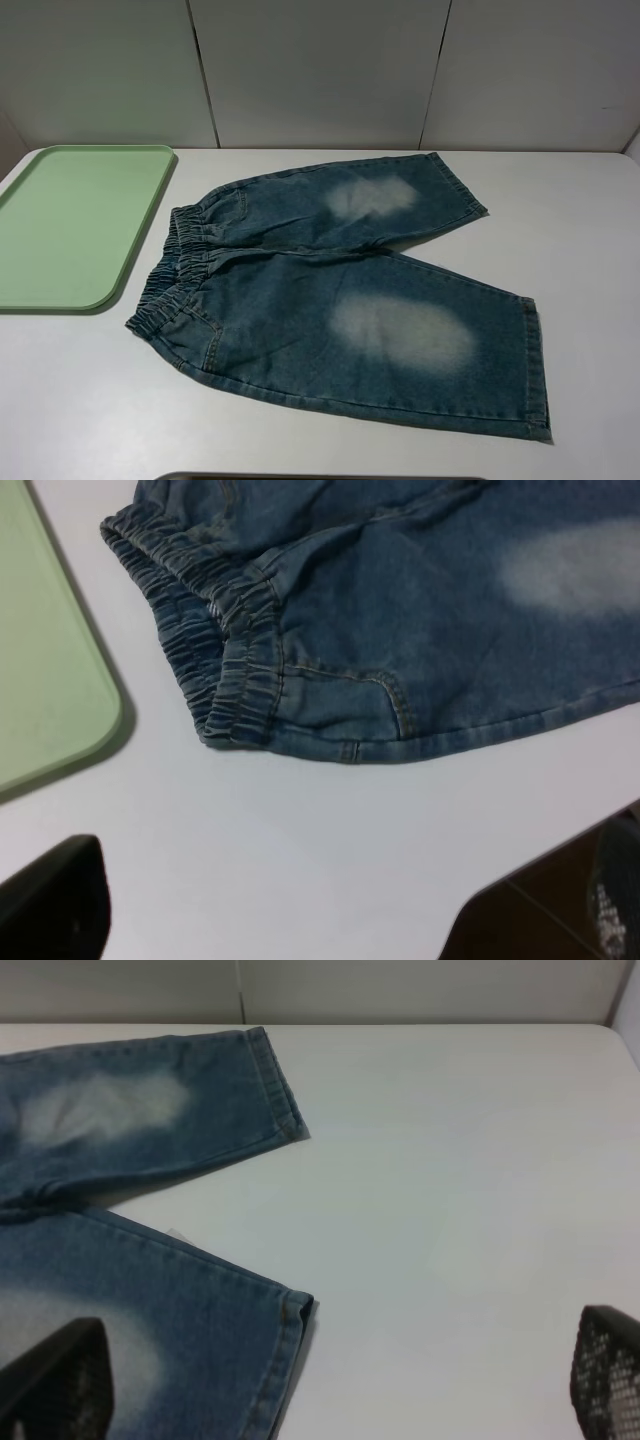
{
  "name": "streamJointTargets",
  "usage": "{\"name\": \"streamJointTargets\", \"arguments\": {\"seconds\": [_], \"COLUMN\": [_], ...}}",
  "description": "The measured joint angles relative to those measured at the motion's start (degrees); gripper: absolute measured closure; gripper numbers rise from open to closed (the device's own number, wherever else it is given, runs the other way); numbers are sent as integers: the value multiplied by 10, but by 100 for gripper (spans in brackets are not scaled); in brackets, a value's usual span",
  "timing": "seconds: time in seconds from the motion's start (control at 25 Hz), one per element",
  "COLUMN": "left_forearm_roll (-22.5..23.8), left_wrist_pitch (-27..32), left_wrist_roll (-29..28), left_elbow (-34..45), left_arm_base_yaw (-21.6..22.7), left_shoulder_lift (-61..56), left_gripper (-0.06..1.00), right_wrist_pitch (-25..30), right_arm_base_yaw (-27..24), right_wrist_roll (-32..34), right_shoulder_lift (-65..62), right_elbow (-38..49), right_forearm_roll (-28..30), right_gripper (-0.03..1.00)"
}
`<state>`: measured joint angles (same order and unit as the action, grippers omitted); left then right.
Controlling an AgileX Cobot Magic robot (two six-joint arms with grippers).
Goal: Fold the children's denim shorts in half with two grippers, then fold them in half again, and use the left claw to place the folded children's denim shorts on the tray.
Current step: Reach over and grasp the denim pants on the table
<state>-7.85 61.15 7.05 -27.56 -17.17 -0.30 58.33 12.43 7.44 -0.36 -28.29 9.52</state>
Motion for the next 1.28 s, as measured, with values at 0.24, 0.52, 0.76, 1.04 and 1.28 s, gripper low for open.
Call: {"name": "streamJointTargets", "arguments": {"seconds": [0.24, 0.52, 0.76, 1.04, 1.28], "left_forearm_roll": [0, 0, -1, -33, -41], "left_wrist_pitch": [-2, -30, -39, -60, -79], "left_wrist_roll": [0, 15, 83, 202, 308], "left_elbow": [0, -20, -46, -60, -60], "left_arm_base_yaw": [0, 0, 0, -17, -55], "left_shoulder_lift": [0, 4, 83, 190, 271], "left_gripper": [-1, -1, -1, -1, -1], "right_wrist_pitch": [0, 0, -1, -3, -5], "right_arm_base_yaw": [0, 0, 11, 76, 119], "right_wrist_roll": [0, -10, -93, -177, -220], "right_shoulder_lift": [0, 0, 34, 159, 241], "right_elbow": [0, 0, 0, 0, -1], "right_forearm_roll": [1, -4, -51, -69, -71], "right_gripper": [27, 27, 27, 27, 27]}}
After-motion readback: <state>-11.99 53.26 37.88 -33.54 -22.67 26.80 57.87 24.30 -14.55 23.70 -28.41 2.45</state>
